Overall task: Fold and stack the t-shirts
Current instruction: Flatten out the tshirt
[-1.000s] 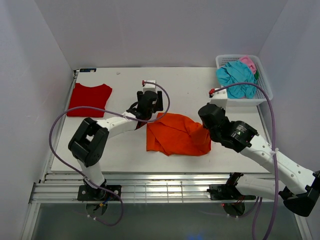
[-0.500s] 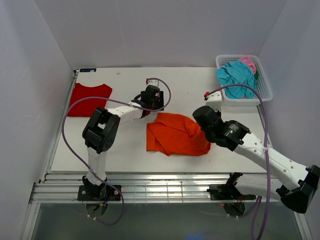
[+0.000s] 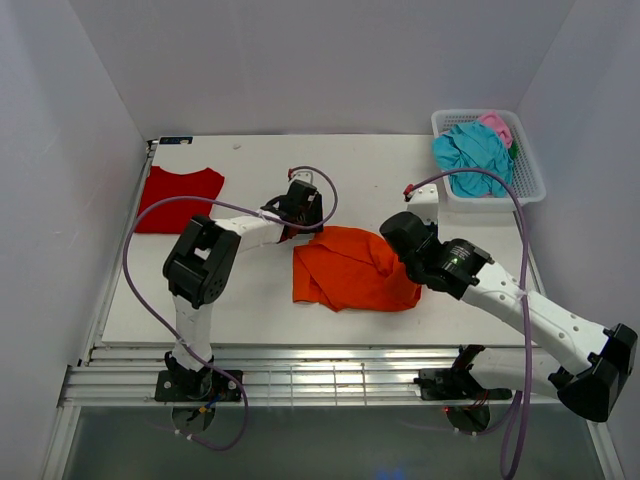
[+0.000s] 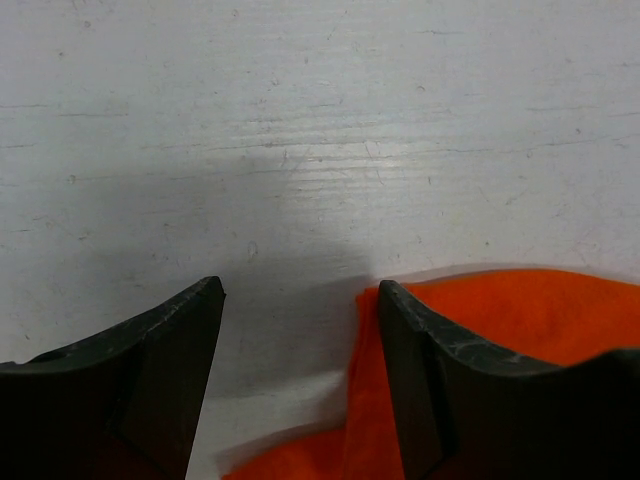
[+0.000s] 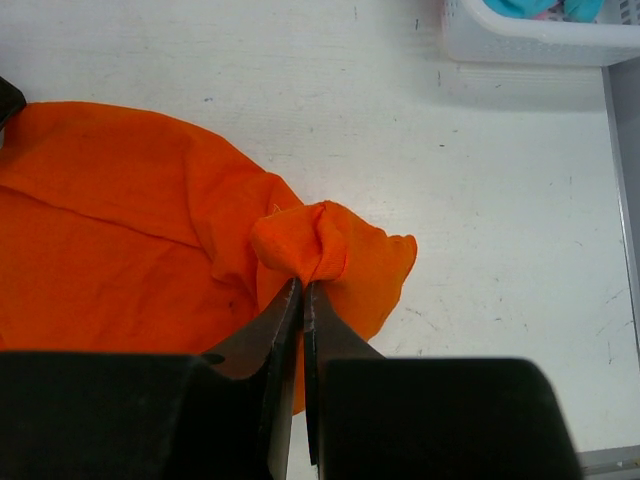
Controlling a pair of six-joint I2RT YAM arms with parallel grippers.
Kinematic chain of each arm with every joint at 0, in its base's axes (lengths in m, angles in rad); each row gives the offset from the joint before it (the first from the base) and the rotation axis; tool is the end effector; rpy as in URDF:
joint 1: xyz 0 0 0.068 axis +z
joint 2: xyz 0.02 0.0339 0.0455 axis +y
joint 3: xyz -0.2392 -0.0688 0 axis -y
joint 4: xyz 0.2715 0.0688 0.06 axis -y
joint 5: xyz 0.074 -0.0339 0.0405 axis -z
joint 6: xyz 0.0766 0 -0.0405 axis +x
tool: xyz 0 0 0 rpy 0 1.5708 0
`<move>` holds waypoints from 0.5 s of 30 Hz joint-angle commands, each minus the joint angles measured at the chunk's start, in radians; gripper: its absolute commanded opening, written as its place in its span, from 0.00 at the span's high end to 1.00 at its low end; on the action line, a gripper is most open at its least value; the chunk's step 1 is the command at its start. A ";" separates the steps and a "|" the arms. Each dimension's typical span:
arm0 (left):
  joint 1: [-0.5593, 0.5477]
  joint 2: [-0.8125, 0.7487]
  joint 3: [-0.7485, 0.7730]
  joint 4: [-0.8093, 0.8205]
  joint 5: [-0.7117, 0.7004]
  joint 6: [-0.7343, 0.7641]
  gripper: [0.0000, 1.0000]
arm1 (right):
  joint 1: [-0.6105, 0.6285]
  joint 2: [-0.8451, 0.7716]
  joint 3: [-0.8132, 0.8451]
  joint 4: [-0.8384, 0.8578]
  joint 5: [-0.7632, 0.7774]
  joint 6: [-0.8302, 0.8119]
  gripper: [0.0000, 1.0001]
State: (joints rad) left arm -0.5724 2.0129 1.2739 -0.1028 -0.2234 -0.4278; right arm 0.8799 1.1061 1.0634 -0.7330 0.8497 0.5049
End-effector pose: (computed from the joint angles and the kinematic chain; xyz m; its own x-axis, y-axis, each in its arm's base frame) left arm 0.3980 -0.2362 0.0803 -0.7381 -0.0057 -0.6746 0.1076 0.9862 -0.1260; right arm 0.2199 0.1757 0.2885 -0.4714 -0.0689 -0.8792 0.0696 0.9909 -0.1150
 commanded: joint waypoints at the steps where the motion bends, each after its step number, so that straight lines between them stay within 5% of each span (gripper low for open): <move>1: -0.018 -0.051 -0.016 -0.015 0.030 -0.017 0.27 | -0.002 0.008 -0.011 0.029 0.009 0.024 0.92; 15: -0.084 -0.034 -0.001 -0.021 0.030 -0.026 0.30 | -0.002 0.015 -0.026 0.035 0.009 0.023 0.92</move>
State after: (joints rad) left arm -0.6437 2.0121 1.2705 -0.0982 -0.2211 -0.4332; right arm 0.8791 1.1202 1.0420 -0.7303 0.8383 0.5102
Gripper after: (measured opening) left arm 0.706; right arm 0.081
